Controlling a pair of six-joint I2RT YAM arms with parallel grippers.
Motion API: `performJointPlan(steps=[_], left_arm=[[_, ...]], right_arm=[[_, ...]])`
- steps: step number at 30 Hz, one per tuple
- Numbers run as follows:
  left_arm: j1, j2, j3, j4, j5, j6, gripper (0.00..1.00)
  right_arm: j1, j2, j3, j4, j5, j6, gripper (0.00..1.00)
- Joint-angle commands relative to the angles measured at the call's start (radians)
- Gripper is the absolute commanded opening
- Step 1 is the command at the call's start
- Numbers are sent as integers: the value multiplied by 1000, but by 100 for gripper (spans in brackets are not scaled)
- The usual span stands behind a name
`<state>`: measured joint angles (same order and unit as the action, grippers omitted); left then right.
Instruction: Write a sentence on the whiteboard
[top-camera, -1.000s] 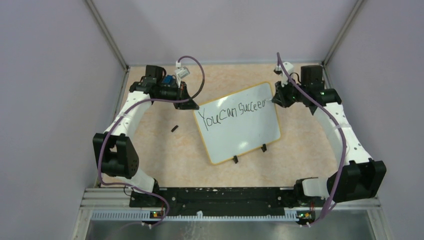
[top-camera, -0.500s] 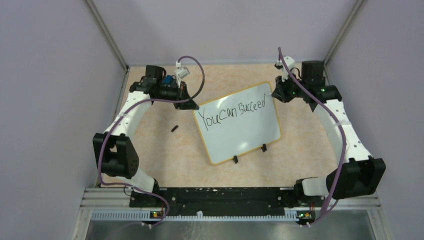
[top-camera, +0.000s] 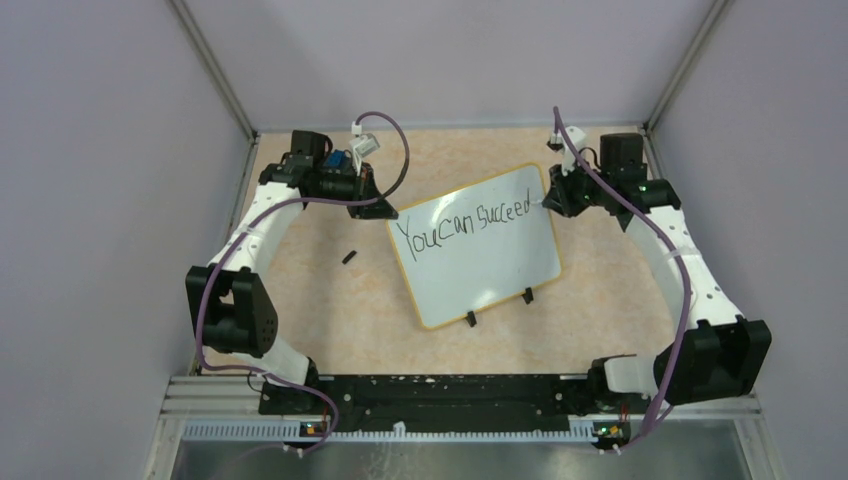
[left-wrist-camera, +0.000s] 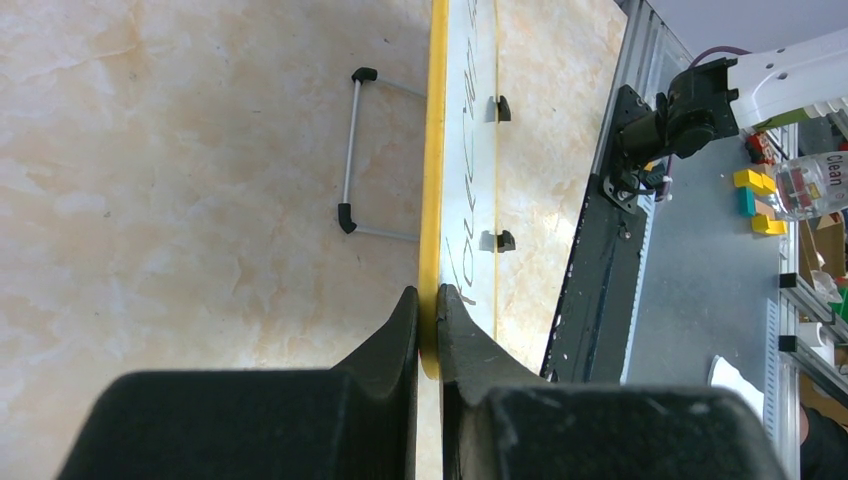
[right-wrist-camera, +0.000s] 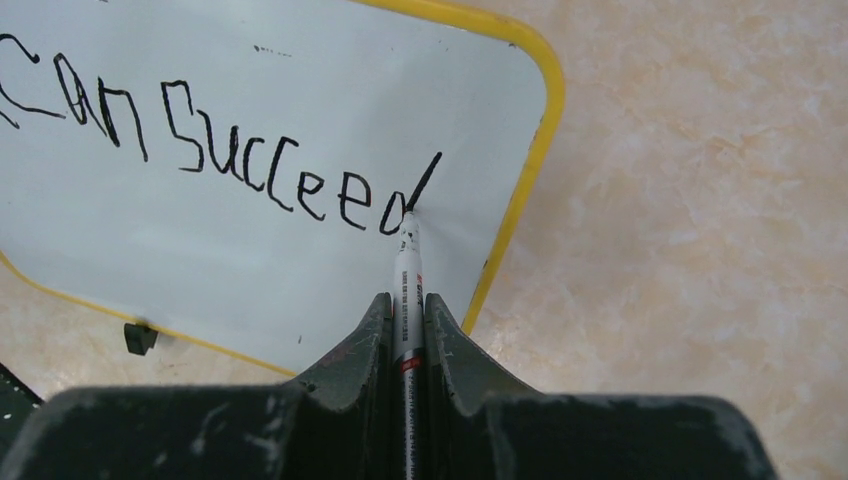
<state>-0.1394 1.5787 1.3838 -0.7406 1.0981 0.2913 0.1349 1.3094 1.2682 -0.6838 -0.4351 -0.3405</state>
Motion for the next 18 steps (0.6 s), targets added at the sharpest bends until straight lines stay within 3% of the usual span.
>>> performJointPlan(steps=[1,18], left_arm=[[-28,-20,-25,-15,-9,36,0],[-28,-19,-27,-14,-8,35,0]], right_arm=[[0,-31,-26,17,-2,-14,0],[-6,-54,-26,-27,44,-52,0]])
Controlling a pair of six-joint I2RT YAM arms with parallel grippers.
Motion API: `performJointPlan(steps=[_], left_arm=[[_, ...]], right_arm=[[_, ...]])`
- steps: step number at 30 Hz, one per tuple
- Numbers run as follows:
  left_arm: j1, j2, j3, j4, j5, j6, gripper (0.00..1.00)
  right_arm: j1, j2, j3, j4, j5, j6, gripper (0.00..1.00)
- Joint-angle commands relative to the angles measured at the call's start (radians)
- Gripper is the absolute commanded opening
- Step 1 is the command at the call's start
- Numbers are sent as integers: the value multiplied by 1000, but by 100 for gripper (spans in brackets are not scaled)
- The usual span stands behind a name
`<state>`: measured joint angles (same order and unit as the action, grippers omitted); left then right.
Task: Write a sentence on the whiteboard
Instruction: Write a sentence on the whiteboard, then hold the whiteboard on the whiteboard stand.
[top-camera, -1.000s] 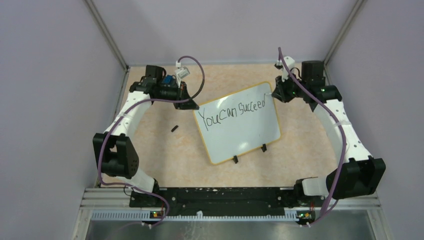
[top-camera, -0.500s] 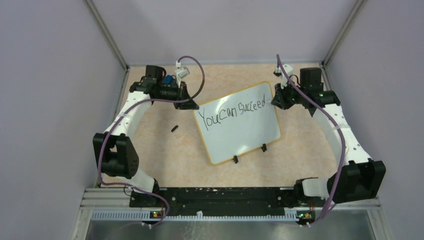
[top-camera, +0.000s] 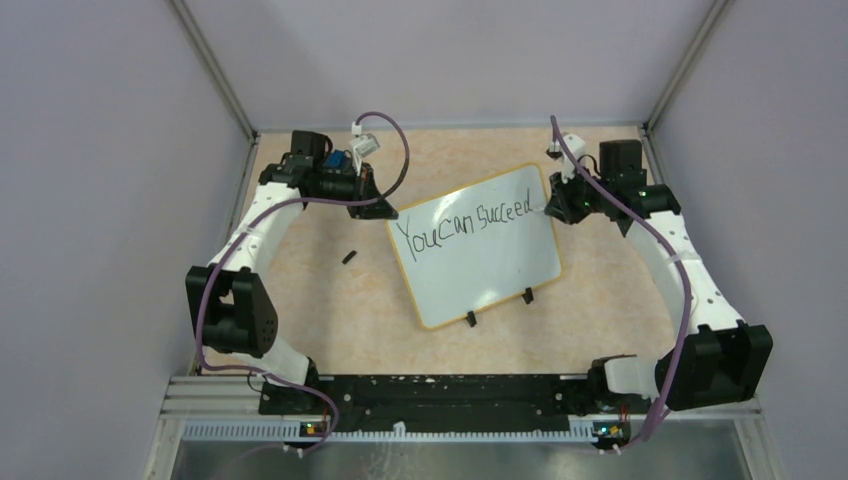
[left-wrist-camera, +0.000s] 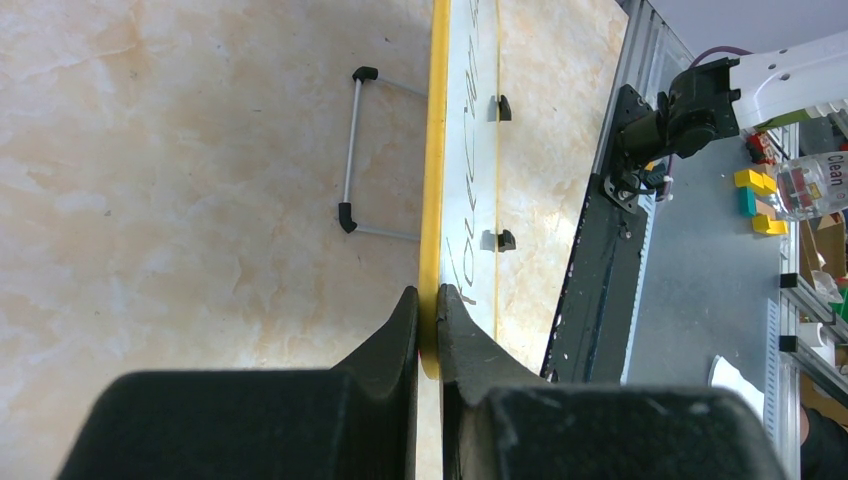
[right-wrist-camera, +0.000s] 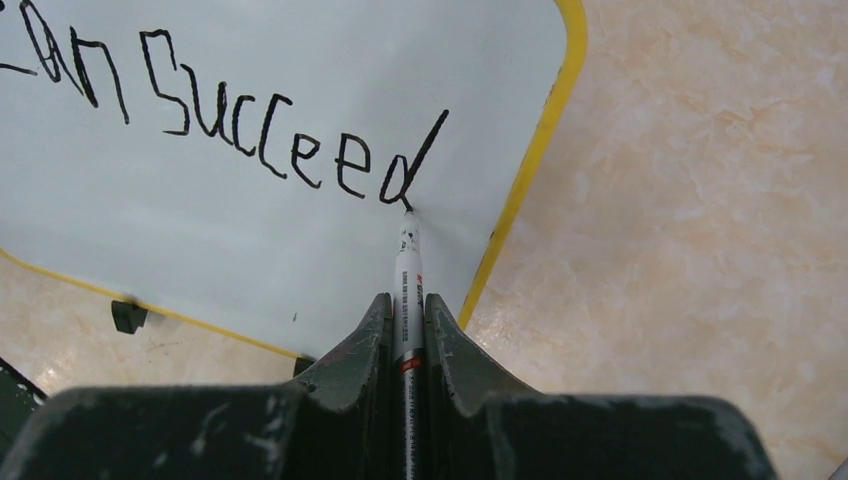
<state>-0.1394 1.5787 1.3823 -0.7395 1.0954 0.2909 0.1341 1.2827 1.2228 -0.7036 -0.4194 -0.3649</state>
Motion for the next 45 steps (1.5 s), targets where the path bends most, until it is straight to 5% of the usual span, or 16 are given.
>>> performJointPlan(steps=[1,15,32,45], left_arm=[[-28,-20,-26,-15,-6,37,0],[-28,-41,-27,-11,5,27,0],[-28,-58,-40,-66,14,37,24],[-28,-32,-50,-65,16,42,18]], right_arm=[[-6,-25,25,-14,29,-32,0],[33,-50,152,-153,-220,-65,0],[389,-102,-67,66,-236,79,0],[511,-160,-237,171,-122,76,0]])
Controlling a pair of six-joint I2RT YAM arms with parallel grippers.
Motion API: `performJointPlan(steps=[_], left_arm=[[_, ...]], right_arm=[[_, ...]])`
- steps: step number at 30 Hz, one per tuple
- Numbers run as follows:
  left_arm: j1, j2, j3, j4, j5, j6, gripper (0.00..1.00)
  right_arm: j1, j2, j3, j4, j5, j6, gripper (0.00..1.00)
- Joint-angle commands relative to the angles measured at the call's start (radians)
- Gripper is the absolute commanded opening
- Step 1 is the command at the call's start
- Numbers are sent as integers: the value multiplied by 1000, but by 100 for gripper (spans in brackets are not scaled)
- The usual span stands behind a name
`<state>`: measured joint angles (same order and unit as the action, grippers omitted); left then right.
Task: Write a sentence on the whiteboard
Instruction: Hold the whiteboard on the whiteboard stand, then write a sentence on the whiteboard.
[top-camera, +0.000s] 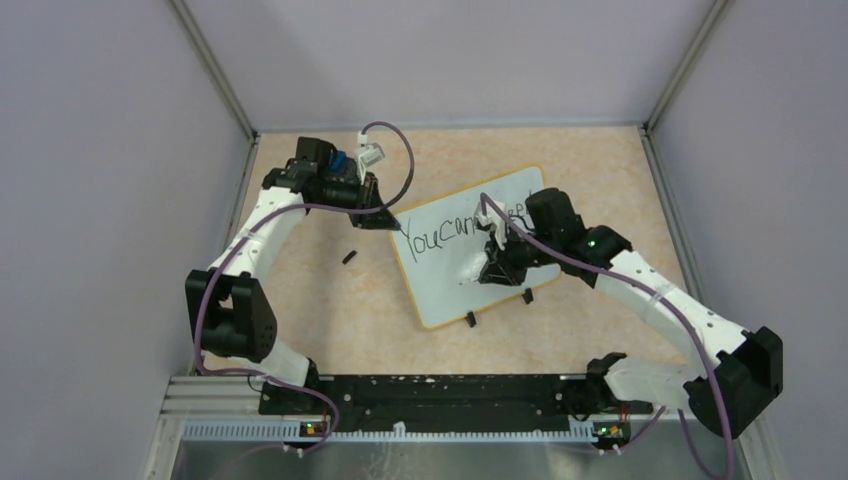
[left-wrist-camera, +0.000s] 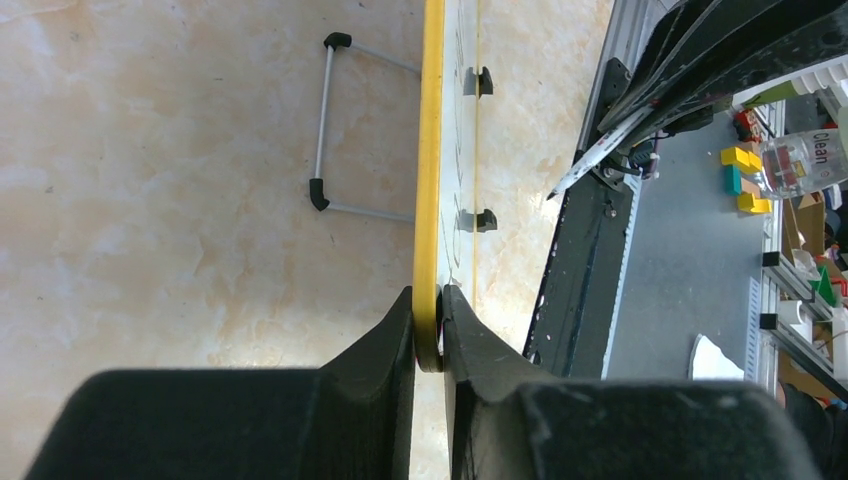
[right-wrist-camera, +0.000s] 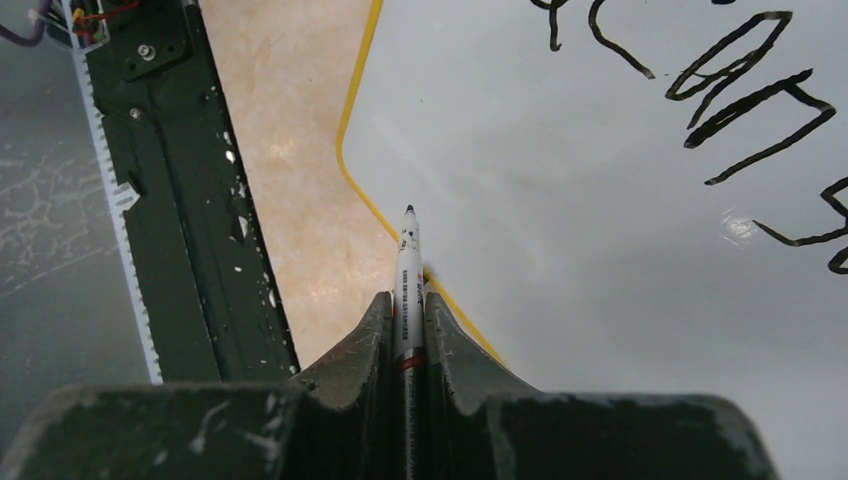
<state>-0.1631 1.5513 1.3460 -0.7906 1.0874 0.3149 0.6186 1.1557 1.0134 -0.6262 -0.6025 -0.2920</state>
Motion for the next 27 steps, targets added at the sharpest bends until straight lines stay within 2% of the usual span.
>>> performJointPlan(steps=[1,10,16,21,27], left_arm=[[-4,-3,-15,-12,20,17,16],[-4,4,-21,6,-2,1,0],[-4,8,-28,23,-20,-27,0],[-4,12,-32,30,-26,-40,0],[-4,11,-36,31,-25,-37,0]], right_arm=[[35,-35,-40,107,72,3,0],[84,-18,-77,236,155,49,0],[130,12,-57,247,157,42,0],[212,36,-54,251,243,7,0],[240,61,-54,265,287,-7,0]])
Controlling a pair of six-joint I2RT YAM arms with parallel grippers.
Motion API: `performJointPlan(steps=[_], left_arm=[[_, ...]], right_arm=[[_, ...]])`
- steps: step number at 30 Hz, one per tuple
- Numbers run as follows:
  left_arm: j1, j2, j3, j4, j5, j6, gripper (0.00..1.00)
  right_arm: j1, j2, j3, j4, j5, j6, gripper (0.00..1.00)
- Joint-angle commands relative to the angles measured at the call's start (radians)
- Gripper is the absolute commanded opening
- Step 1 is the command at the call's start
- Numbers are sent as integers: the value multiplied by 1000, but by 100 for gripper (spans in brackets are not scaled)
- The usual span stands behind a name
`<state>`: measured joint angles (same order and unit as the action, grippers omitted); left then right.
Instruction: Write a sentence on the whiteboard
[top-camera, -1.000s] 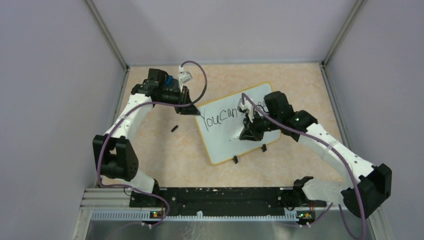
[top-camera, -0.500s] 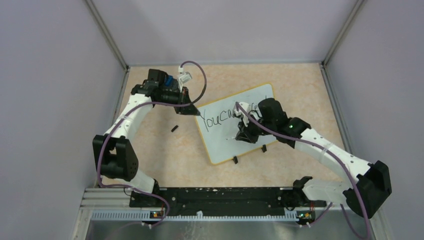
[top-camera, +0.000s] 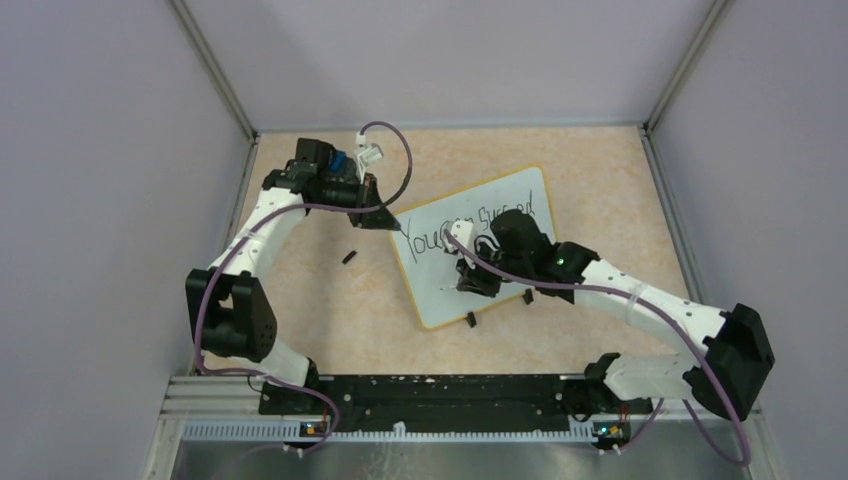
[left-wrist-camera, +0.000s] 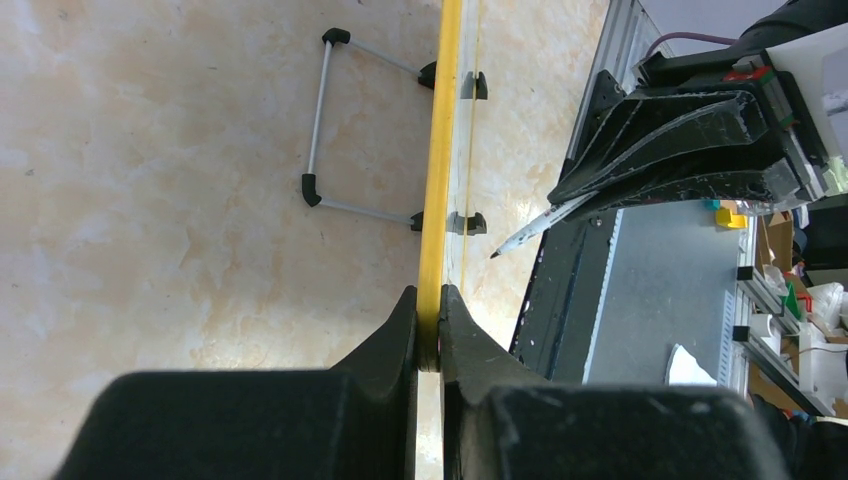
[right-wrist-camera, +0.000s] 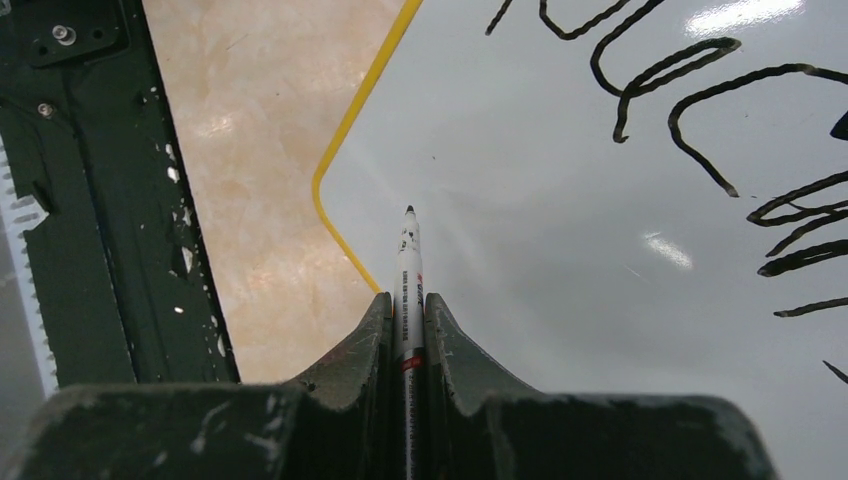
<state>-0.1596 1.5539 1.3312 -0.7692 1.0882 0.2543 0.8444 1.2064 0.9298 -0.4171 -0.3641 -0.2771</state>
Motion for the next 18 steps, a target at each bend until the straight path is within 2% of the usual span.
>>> performJointPlan(steps=[1,18], left_arm=[[-9,8,-22,9,-27,23,0],[-9,8,-25,11,-29,32,0]], right_arm=[[18,13,29,61,57,-22,0],[28,53,16,104,174,-35,0]])
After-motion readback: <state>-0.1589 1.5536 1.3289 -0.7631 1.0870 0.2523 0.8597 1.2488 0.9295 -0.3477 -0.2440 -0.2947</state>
